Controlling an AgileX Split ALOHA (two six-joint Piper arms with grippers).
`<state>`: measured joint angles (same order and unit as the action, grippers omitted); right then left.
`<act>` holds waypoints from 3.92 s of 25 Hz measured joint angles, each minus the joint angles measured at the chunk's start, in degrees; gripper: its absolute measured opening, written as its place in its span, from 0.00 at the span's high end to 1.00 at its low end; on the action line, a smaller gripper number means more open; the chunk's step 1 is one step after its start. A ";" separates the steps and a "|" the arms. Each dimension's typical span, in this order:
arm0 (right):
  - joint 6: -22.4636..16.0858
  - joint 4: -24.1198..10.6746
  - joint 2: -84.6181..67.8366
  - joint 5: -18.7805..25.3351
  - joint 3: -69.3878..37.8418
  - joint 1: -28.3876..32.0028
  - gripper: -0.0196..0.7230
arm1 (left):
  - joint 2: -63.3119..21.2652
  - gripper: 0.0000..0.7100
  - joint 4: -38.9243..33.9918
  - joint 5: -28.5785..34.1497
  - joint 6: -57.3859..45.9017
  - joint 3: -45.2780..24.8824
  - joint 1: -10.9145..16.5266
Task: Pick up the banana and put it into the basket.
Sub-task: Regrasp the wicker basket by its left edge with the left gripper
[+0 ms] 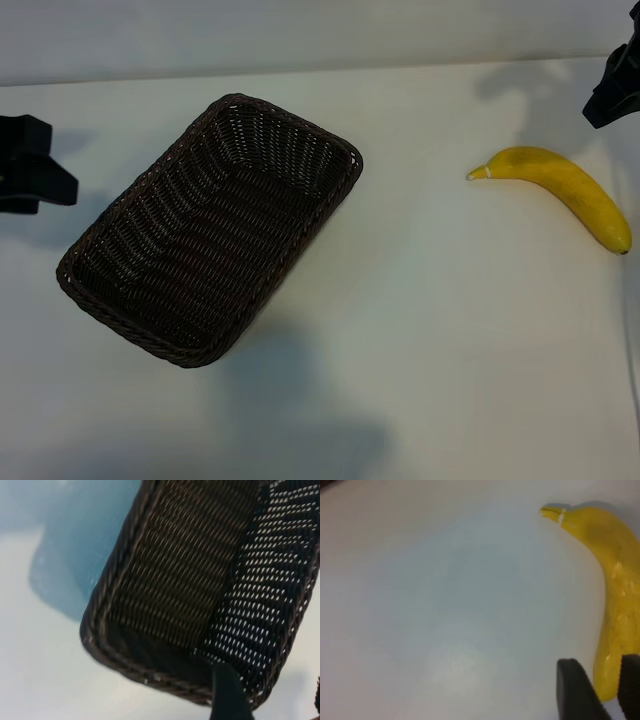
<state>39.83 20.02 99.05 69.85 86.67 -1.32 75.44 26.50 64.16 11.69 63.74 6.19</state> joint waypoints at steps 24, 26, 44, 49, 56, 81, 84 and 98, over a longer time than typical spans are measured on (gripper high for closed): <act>-1.26 0.00 0.00 0.00 0.00 0.00 0.63 | 0.13 0.36 -4.94 -6.13 -17.88 -3.70 1.18; -1.40 0.00 0.00 0.00 0.00 0.00 0.63 | 0.56 0.36 -5.19 -7.54 -18.74 -4.89 1.18; -1.49 0.00 0.00 -0.57 0.00 0.00 0.63 | 5.93 0.36 -5.26 -13.07 -20.52 -11.11 1.18; -1.49 0.00 0.00 -0.57 0.00 0.00 0.63 | 5.93 0.36 -5.26 -11.91 -21.04 -11.11 1.18; -1.49 0.00 0.00 -0.64 0.00 0.00 0.63 | 6.12 0.36 -5.26 -9.84 -21.06 -11.11 1.18; -4.64 0.00 0.00 -4.38 0.00 0.00 0.63 | 18.07 0.36 -4.48 -13.58 -21.06 -11.34 1.18; -4.66 0.00 0.00 -4.38 0.00 0.00 0.63 | 20.72 0.36 -2.41 -15.64 -19.24 -11.34 0.57; -4.66 0.00 0.00 -4.32 0.00 0.00 0.63 | 27.24 0.36 1.85 -19.33 -16.39 -11.34 -4.00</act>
<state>35.17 20.02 99.05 65.52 86.67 -1.32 102.67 28.35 44.83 -4.70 52.40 2.19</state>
